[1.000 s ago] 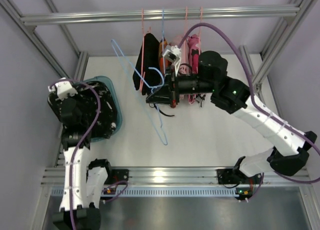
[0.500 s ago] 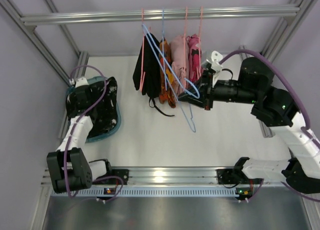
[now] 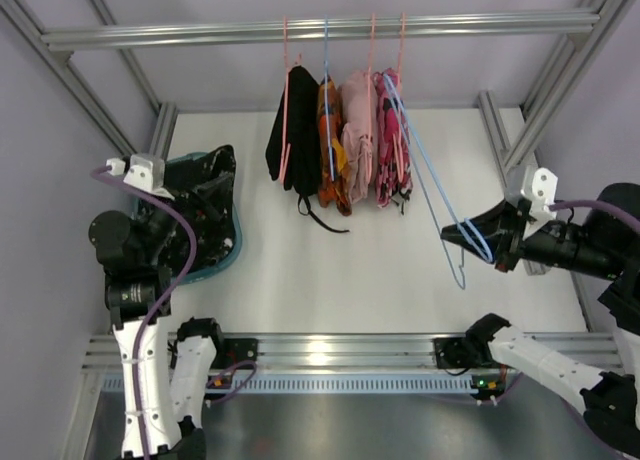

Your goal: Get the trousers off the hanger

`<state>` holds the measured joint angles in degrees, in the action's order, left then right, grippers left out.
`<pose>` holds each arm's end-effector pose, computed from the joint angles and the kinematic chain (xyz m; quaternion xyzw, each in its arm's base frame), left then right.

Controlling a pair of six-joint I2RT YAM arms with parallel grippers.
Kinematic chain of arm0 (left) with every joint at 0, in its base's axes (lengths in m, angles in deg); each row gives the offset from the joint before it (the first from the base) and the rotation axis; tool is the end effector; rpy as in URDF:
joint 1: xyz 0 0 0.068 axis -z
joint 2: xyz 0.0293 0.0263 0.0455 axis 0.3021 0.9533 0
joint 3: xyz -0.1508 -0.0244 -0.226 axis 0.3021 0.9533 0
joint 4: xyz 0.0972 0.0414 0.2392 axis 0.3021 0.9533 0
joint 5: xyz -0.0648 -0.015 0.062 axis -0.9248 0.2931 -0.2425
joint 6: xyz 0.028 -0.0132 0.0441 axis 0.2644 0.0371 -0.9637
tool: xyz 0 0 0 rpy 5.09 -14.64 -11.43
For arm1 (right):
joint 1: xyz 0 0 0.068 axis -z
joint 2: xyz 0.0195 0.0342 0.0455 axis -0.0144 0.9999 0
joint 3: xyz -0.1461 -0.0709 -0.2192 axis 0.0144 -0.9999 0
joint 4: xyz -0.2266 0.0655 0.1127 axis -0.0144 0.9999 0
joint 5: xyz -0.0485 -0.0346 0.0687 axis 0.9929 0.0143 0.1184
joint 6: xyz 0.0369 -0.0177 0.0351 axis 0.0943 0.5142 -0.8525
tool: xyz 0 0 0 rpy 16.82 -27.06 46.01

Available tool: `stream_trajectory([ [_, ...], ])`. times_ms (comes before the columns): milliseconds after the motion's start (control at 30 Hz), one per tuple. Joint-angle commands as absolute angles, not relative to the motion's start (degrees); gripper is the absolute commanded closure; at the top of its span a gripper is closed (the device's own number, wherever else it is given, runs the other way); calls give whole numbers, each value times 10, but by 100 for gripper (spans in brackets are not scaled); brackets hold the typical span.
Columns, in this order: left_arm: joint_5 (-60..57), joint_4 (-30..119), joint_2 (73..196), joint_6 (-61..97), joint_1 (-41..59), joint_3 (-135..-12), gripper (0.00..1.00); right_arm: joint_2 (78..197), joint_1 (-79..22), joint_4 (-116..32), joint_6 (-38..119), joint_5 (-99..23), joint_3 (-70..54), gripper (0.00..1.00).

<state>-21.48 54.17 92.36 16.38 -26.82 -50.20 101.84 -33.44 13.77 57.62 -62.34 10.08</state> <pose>0.1253 0.0034 0.3968 0.0713 0.6602 -0.1670 0.7288 0.0378 0.0482 0.5087 -0.4401 0.6091 0.3319 0.5703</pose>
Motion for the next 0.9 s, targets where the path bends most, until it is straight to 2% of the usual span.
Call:
stream_trajectory([
  [0,-450,540,942,175,-271,-575,7,1011,-327,238,635,-650,72,100],
  [233,-649,547,940,181,-271,-667,9,981,-326,368,712,-725,14,100],
  [367,-729,548,951,236,-272,-693,9,1004,-327,376,751,-765,-16,100],
  [567,-813,547,946,215,-311,-689,10,1132,-347,334,752,-824,-17,100],
  [733,-835,545,946,178,-330,-678,10,1217,-499,275,730,-765,15,100],
  [867,-860,544,959,165,-331,-661,12,1289,-510,272,730,-783,69,100],
])
